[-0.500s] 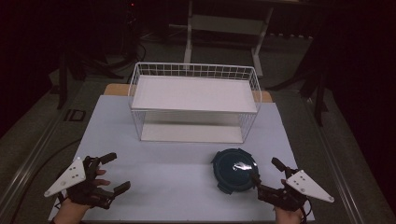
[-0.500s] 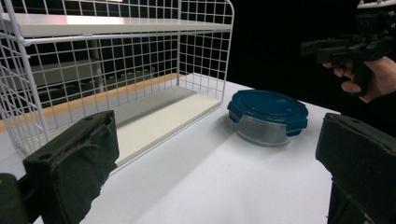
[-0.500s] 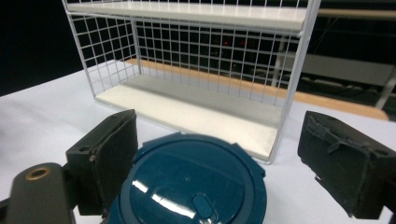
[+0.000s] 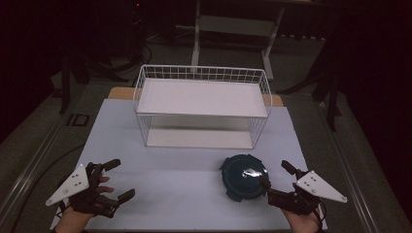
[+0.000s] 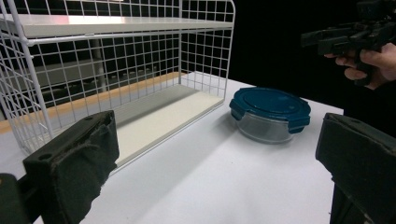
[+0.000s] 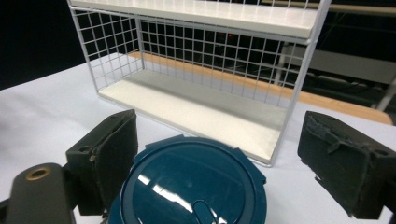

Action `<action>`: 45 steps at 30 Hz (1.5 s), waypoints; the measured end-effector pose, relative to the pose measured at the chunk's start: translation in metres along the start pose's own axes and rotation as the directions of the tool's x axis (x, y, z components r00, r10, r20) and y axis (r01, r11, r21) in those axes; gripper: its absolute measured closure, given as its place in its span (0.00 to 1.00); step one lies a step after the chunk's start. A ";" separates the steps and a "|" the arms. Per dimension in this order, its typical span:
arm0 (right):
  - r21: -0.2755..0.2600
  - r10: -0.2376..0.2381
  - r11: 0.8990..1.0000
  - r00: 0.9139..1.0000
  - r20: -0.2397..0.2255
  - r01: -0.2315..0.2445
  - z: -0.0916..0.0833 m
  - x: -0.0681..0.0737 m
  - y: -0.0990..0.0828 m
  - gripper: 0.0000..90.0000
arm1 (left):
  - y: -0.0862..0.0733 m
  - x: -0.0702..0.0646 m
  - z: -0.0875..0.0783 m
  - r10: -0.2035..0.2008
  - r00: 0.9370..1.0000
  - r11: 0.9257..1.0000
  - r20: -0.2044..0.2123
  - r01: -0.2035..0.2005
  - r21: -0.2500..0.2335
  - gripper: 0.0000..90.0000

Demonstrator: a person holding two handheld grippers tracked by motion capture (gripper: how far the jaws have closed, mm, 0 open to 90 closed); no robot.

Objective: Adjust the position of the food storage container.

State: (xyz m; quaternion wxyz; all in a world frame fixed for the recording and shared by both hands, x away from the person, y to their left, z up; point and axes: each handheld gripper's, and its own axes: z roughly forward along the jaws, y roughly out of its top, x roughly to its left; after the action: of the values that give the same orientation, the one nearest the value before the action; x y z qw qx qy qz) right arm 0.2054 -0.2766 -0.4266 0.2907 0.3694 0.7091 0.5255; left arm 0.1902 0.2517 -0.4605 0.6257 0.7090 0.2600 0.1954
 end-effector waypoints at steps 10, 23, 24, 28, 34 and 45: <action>0.139 -0.023 0.990 0.998 0.054 0.016 0.002 -0.016 -0.018 0.68 | -0.001 -0.001 0.001 0.001 1.000 1.000 0.003 -0.001 0.001 0.00; 0.257 0.066 0.963 0.997 0.051 -0.077 0.005 -0.029 -0.050 1.00 | -0.003 0.000 0.003 0.001 1.000 1.000 0.012 -0.001 0.013 0.00; 0.278 0.078 0.957 0.996 0.042 -0.087 0.006 -0.029 -0.056 1.00 | -0.003 0.000 0.004 0.001 1.000 1.000 0.014 -0.001 0.014 0.00; 0.307 0.068 0.949 0.997 0.027 -0.073 0.008 -0.028 -0.062 1.00 | -0.003 -0.001 0.005 0.009 1.000 1.000 0.018 -0.010 0.021 0.00; 0.343 0.044 0.938 0.998 0.034 -0.053 0.012 -0.025 -0.066 1.00 | -0.004 -0.002 0.007 0.014 1.000 0.999 0.024 -0.015 0.032 0.00; 0.324 0.083 0.941 0.996 0.044 -0.093 0.022 -0.030 -0.066 1.00 | -0.004 -0.002 0.009 0.013 1.000 0.999 0.023 -0.014 0.031 0.00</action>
State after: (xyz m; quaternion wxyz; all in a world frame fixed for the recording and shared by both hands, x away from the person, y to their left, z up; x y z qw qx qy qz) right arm 0.2253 -0.3016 -0.4950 0.2124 0.4513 0.7647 0.4080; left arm 0.1932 0.2440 -0.4652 0.6160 0.7227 0.2513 0.1874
